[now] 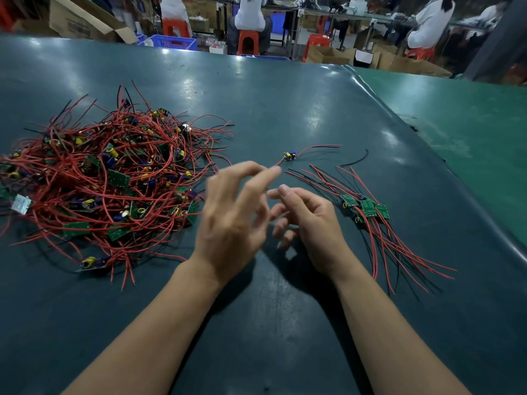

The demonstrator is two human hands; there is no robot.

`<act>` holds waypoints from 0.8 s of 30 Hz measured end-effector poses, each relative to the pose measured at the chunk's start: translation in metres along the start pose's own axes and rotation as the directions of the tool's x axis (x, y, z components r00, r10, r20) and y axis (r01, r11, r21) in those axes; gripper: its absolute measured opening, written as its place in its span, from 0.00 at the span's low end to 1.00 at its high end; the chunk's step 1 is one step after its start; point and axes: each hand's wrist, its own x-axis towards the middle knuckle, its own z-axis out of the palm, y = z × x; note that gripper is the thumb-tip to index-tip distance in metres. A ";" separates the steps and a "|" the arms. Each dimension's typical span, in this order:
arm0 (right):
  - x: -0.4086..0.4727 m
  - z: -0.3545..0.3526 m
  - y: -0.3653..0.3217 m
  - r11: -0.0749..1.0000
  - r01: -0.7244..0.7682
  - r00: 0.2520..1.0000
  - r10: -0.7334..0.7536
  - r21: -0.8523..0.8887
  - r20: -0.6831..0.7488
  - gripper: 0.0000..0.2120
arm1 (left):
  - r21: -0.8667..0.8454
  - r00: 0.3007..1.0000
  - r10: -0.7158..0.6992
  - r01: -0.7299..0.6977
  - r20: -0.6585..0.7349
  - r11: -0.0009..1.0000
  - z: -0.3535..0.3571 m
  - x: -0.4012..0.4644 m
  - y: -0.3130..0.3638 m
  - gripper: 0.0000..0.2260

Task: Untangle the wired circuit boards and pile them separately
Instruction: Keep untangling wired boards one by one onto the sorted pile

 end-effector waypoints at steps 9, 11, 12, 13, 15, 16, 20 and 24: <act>0.001 0.000 -0.008 0.968 -0.009 1.000 0.006 0.249 0.010 0.06 | -0.252 0.996 -0.011 0.033 0.091 0.967 0.006 -0.003 0.000 0.14; 0.002 -0.001 -0.009 0.965 -0.022 0.999 0.032 0.261 -0.035 0.04 | -0.187 0.999 0.018 -0.012 0.034 0.982 0.007 -0.005 0.001 0.07; 0.003 -0.002 -0.009 0.964 -0.030 0.997 0.047 0.263 -0.057 0.03 | -0.172 1.000 -0.001 0.005 0.026 0.985 0.008 -0.007 0.001 0.02; 0.003 -0.003 -0.011 0.964 -0.039 0.995 0.062 0.265 -0.078 0.02 | -0.167 0.997 -0.068 0.074 0.039 0.983 0.009 -0.008 0.001 0.04; 0.004 -0.005 -0.012 0.963 -0.053 0.990 0.086 0.265 -0.114 0.04 | -0.151 0.935 -0.304 0.332 0.182 0.931 0.012 -0.009 0.001 0.10; 0.003 -0.005 -0.012 0.964 -0.057 0.988 0.091 0.261 -0.121 0.05 | -0.147 0.861 -0.431 0.479 0.271 0.865 0.014 -0.009 0.000 0.11; 0.002 -0.004 -0.009 0.972 -0.069 0.993 0.087 0.225 -0.073 0.05 | -0.328 0.643 -0.641 0.765 0.419 0.554 0.014 -0.003 -0.010 0.08; 0.003 -0.004 -0.009 0.974 -0.065 0.993 0.084 0.215 -0.084 0.03 | -0.466 0.639 -0.623 0.764 0.450 0.446 0.013 -0.002 -0.009 0.03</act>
